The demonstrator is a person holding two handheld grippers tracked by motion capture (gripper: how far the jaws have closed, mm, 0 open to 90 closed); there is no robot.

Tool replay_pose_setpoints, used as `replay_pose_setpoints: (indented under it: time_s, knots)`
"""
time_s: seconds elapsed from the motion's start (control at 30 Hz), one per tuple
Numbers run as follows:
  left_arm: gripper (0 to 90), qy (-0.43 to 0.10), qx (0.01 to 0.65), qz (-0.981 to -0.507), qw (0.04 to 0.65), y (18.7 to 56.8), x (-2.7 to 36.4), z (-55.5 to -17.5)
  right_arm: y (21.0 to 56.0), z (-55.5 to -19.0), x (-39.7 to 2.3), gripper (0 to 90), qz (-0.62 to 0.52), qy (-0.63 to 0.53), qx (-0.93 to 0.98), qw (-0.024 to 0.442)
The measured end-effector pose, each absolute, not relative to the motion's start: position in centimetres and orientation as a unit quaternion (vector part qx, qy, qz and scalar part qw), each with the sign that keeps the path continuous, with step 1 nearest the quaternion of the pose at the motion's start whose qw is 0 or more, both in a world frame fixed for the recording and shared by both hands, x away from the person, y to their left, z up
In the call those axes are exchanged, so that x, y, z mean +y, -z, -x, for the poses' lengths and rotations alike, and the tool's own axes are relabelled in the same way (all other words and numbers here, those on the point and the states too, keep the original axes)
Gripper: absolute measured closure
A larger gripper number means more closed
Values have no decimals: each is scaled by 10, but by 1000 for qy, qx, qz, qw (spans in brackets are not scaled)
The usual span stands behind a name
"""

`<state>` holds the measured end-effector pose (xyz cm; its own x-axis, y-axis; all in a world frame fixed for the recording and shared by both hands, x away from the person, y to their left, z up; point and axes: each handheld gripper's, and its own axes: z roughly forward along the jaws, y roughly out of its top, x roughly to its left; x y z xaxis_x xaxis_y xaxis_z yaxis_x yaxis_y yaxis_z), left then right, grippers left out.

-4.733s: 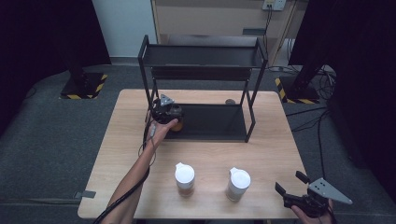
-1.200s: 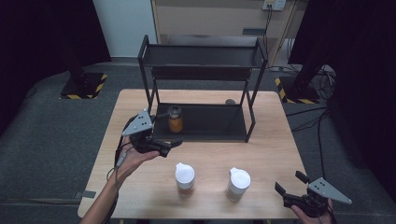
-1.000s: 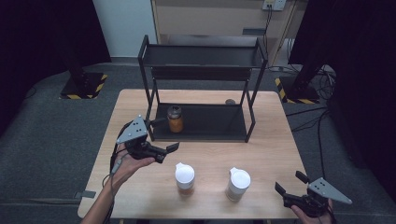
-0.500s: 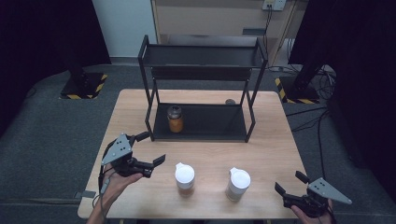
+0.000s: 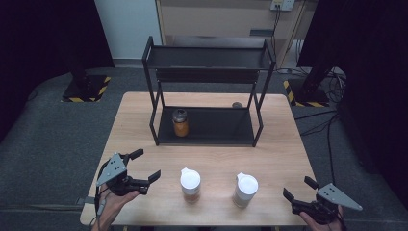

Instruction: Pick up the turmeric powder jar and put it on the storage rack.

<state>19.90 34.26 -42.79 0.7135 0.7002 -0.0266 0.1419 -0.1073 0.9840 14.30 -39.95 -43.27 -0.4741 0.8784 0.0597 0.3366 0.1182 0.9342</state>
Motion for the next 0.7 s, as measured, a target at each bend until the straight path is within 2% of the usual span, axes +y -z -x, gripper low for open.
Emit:
replay_pose_setpoints:
  time_s: [0.7]
  knots:
    - [31,-234,331,-705,582,465,359,-179,433,-143,-399,67,-436,-500,697,271]
